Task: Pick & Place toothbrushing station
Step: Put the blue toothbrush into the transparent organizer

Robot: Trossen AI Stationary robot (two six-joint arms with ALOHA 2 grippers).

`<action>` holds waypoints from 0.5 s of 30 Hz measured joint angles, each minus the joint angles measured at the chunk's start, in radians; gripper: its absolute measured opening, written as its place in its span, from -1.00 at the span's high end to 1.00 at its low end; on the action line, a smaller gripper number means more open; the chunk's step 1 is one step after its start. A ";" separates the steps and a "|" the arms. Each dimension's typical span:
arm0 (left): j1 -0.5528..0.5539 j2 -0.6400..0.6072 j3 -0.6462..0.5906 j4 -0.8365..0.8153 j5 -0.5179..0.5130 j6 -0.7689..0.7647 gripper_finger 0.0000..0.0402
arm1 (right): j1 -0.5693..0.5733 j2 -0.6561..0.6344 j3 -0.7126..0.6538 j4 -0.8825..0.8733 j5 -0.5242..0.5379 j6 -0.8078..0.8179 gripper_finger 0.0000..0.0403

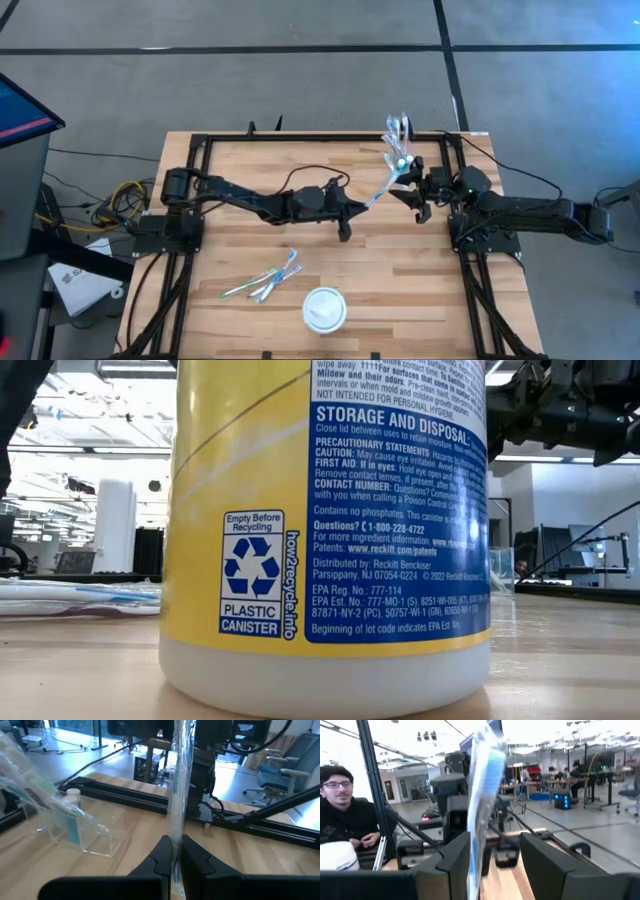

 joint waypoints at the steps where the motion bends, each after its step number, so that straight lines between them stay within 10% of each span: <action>1: 0.000 0.008 0.006 0.000 0.000 0.000 0.97 | 0.001 0.000 0.000 0.007 0.000 0.000 0.19; 15: 0.004 0.035 0.024 0.032 -0.001 0.000 0.97 | 0.006 0.000 0.000 0.037 0.000 0.000 0.19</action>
